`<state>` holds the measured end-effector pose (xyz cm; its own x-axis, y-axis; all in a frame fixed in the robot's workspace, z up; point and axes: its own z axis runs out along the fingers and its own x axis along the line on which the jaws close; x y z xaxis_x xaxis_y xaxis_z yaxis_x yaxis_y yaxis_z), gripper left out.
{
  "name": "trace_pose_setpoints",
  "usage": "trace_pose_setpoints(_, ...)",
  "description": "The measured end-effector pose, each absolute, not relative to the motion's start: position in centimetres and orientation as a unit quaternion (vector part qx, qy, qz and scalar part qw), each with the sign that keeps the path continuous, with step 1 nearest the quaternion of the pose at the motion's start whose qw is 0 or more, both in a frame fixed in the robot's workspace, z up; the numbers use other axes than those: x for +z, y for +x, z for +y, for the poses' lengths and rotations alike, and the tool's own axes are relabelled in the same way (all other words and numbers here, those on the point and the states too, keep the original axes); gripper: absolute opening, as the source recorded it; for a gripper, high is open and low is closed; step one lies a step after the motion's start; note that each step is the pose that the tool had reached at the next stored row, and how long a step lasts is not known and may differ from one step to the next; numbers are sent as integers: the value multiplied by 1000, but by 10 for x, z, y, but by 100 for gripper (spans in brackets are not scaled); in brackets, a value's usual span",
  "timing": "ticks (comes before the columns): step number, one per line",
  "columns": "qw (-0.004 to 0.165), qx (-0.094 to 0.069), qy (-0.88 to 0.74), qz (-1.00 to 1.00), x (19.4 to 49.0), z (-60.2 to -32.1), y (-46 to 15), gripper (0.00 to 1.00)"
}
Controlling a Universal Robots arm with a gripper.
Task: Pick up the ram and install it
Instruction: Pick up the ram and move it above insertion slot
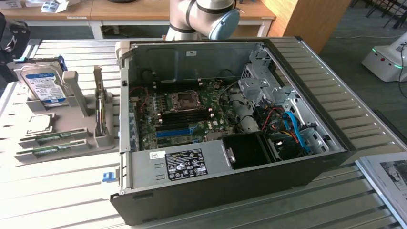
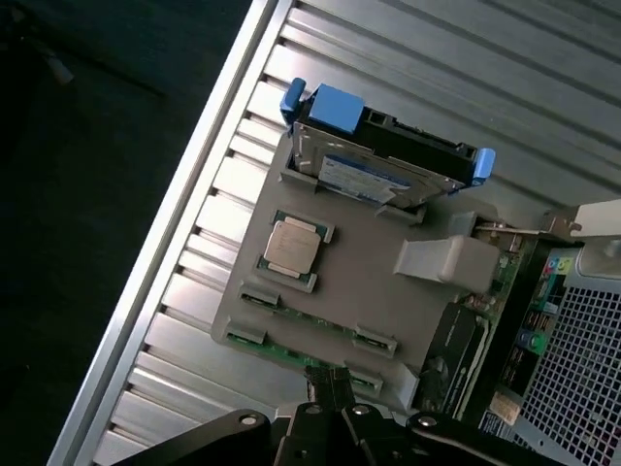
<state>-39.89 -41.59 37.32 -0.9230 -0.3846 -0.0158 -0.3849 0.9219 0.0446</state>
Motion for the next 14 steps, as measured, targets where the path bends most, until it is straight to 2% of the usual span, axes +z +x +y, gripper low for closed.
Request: trace_pose_setpoints(14,1,24,-273,962,373,-416,-399,10)
